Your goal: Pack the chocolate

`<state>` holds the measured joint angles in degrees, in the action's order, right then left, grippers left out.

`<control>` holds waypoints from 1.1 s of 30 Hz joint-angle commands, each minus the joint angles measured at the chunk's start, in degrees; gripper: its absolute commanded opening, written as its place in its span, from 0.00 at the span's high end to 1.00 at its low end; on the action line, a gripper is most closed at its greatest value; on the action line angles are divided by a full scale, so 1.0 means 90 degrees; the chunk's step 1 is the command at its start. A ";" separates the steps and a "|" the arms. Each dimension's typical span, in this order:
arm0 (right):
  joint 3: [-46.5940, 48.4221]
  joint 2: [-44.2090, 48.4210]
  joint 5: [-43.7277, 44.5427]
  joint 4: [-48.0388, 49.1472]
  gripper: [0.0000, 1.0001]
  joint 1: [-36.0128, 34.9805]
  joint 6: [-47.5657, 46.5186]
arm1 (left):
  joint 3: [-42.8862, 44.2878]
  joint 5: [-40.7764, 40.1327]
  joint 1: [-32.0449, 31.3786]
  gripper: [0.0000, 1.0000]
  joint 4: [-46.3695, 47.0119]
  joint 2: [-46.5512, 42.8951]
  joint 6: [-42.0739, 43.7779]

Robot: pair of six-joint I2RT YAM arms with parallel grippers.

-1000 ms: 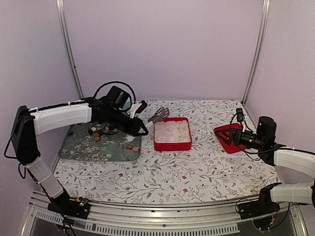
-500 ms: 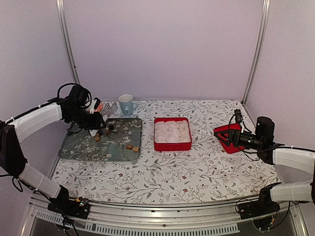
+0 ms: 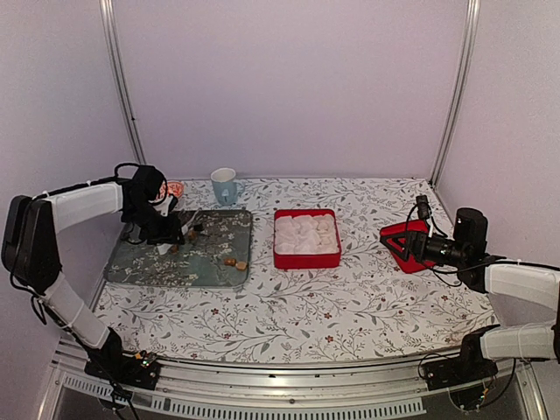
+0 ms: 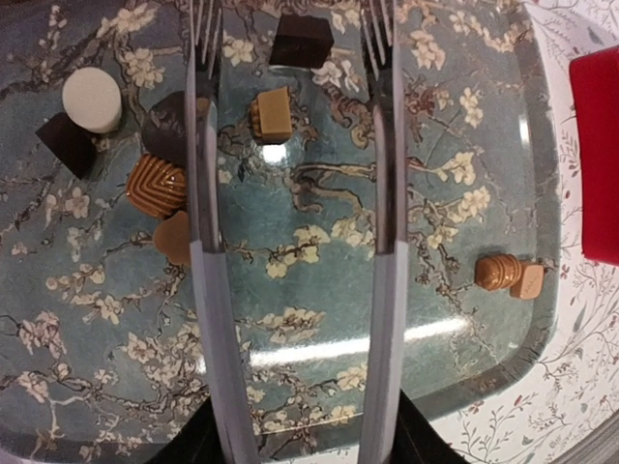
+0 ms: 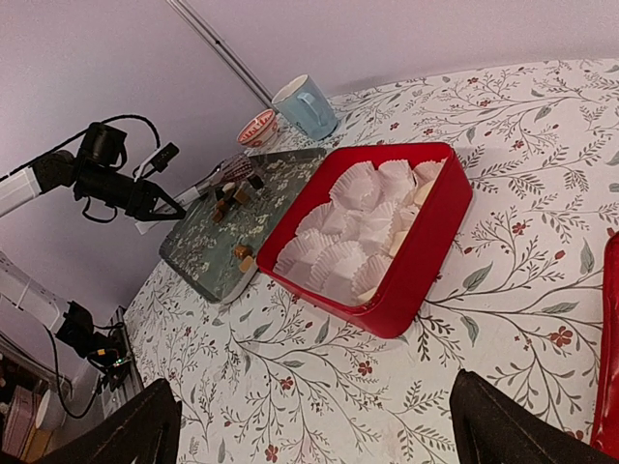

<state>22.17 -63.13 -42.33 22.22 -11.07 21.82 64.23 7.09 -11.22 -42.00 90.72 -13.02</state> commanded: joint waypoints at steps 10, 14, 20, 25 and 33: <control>0.0168 -0.0075 0.0025 0.0012 0.01 0.0043 -0.0052 | 0.0196 0.0193 -0.0149 0.61 0.0004 0.0416 0.0195; 0.0165 -0.0085 0.0025 0.0018 0.01 0.0032 -0.0052 | 0.0243 0.0099 -0.0202 0.64 -0.0021 0.0519 0.0210; 0.0168 -0.0088 0.0023 0.0017 0.01 0.0041 -0.0052 | 0.0405 -0.0058 -0.0268 0.71 -0.0114 0.0638 0.0233; 0.0182 -0.0076 0.0023 0.0020 0.01 0.0040 -0.0054 | 0.0504 -0.0138 -0.0287 0.75 -0.0193 0.0552 0.0231; 0.0173 -0.0064 0.0008 0.0022 0.01 0.0044 -0.0052 | 0.0650 0.0034 -0.0433 0.79 -0.0268 0.0146 0.0196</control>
<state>22.17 -63.61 -42.33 22.15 -11.07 21.80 67.88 6.57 -13.50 -44.49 95.68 -11.60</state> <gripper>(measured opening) 0.991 0.289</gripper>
